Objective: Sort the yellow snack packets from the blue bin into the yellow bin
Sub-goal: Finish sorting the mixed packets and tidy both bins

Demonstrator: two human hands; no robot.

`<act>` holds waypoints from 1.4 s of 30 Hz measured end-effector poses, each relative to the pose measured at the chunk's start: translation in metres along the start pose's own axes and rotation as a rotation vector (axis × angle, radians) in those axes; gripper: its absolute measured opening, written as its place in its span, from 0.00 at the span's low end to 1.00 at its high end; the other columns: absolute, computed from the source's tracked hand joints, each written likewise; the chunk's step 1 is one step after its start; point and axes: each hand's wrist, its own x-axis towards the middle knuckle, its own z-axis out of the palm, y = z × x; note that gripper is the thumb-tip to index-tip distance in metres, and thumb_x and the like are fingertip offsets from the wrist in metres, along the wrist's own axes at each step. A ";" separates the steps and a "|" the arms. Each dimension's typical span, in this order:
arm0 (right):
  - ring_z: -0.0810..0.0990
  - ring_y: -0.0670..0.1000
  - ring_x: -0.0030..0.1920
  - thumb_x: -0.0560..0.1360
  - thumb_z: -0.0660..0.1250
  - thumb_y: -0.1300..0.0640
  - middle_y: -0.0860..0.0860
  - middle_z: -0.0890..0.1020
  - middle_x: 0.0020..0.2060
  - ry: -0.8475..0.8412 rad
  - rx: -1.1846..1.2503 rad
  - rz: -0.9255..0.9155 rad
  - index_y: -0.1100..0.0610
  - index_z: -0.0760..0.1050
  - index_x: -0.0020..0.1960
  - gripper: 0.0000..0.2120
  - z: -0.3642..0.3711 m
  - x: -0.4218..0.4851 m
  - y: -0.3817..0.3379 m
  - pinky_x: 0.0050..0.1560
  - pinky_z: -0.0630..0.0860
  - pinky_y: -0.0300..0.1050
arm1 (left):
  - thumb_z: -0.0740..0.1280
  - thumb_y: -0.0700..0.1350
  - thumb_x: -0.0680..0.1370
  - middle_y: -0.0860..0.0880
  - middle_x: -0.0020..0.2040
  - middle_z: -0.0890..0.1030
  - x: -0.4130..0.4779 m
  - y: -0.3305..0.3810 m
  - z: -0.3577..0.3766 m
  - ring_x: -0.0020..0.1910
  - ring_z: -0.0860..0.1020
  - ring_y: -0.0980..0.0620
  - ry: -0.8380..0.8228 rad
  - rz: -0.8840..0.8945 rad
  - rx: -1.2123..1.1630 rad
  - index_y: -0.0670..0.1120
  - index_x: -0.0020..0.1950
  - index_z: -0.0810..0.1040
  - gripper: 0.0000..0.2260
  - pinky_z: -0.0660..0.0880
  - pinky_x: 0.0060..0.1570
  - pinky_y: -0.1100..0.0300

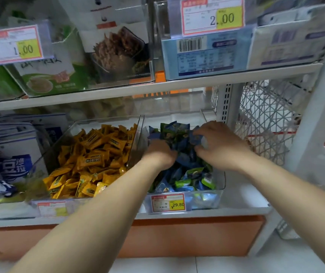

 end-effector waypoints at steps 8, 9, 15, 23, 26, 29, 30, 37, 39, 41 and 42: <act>0.54 0.45 0.69 0.76 0.62 0.45 0.42 0.71 0.60 0.063 0.142 -0.011 0.44 0.75 0.62 0.16 0.012 -0.003 0.002 0.57 0.58 0.40 | 0.76 0.52 0.72 0.43 0.71 0.70 0.028 -0.014 0.040 0.67 0.72 0.43 0.006 -0.092 -0.607 0.40 0.79 0.45 0.50 0.67 0.58 0.59; 0.54 0.45 0.69 0.76 0.62 0.45 0.40 0.71 0.58 0.067 0.153 -0.009 0.43 0.75 0.61 0.14 0.013 -0.002 0.001 0.57 0.58 0.40 | 0.77 0.50 0.72 0.44 0.70 0.71 0.030 -0.014 0.038 0.65 0.72 0.45 -0.024 -0.069 -0.627 0.40 0.79 0.49 0.47 0.67 0.57 0.59; 0.54 0.45 0.69 0.75 0.62 0.47 0.40 0.73 0.55 0.049 0.175 -0.010 0.42 0.77 0.57 0.12 0.013 -0.001 0.000 0.58 0.61 0.41 | 0.77 0.49 0.72 0.46 0.71 0.69 0.029 -0.008 0.038 0.57 0.68 0.54 -0.114 -0.023 -0.763 0.43 0.80 0.51 0.45 0.68 0.53 0.62; 0.54 0.42 0.69 0.76 0.64 0.49 0.40 0.74 0.55 0.084 0.214 0.030 0.42 0.77 0.54 0.08 0.015 0.002 0.003 0.57 0.65 0.42 | 0.77 0.48 0.71 0.50 0.59 0.76 0.019 -0.007 0.025 0.45 0.76 0.56 -0.103 -0.050 -0.779 0.47 0.77 0.64 0.37 0.74 0.32 0.71; 0.54 0.40 0.70 0.75 0.63 0.50 0.43 0.73 0.59 0.057 0.222 0.078 0.41 0.75 0.56 0.10 0.014 0.002 0.003 0.60 0.70 0.45 | 0.78 0.52 0.69 0.49 0.57 0.81 0.011 -0.010 0.009 0.49 0.81 0.50 -0.079 -0.083 -0.837 0.50 0.72 0.71 0.33 0.81 0.43 0.61; 0.52 0.41 0.72 0.76 0.60 0.51 0.44 0.74 0.63 0.018 0.186 0.082 0.42 0.76 0.57 0.11 0.011 0.000 0.002 0.62 0.72 0.50 | 0.75 0.54 0.71 0.44 0.57 0.83 -0.001 -0.011 -0.008 0.55 0.81 0.43 -0.166 -0.160 -0.919 0.49 0.64 0.79 0.23 0.78 0.60 0.46; 0.51 0.41 0.72 0.77 0.60 0.51 0.44 0.74 0.63 0.014 0.178 0.078 0.43 0.77 0.57 0.11 0.010 -0.001 0.002 0.62 0.73 0.51 | 0.73 0.52 0.73 0.44 0.55 0.84 -0.005 -0.011 -0.013 0.55 0.82 0.43 -0.188 -0.167 -0.966 0.48 0.61 0.80 0.19 0.78 0.60 0.45; 0.57 0.46 0.69 0.77 0.60 0.51 0.45 0.77 0.60 0.051 0.101 0.019 0.45 0.78 0.59 0.13 0.003 -0.007 -0.002 0.61 0.73 0.51 | 0.65 0.46 0.81 0.42 0.53 0.85 -0.025 -0.007 -0.035 0.52 0.82 0.42 -0.178 -0.056 -0.950 0.43 0.62 0.79 0.12 0.79 0.53 0.50; 0.59 0.49 0.68 0.77 0.61 0.51 0.44 0.77 0.60 0.071 0.067 -0.017 0.46 0.78 0.59 0.13 0.003 -0.007 -0.002 0.60 0.71 0.49 | 0.65 0.44 0.81 0.45 0.53 0.85 -0.032 -0.008 -0.038 0.51 0.82 0.46 -0.143 0.114 -0.664 0.44 0.61 0.81 0.11 0.78 0.53 0.54; 0.60 0.50 0.68 0.77 0.61 0.51 0.44 0.77 0.60 0.074 0.052 -0.031 0.46 0.78 0.60 0.13 0.004 -0.008 -0.002 0.60 0.70 0.48 | 0.66 0.44 0.80 0.51 0.53 0.83 -0.039 -0.011 -0.038 0.51 0.80 0.52 -0.141 0.297 -0.153 0.49 0.59 0.82 0.10 0.75 0.50 0.61; 0.60 0.50 0.69 0.77 0.61 0.51 0.44 0.77 0.60 0.071 0.054 -0.033 0.46 0.77 0.60 0.13 0.005 -0.008 -0.002 0.60 0.69 0.48 | 0.66 0.45 0.79 0.51 0.54 0.83 -0.042 -0.011 -0.036 0.51 0.79 0.52 -0.152 0.346 0.065 0.49 0.59 0.83 0.10 0.74 0.48 0.61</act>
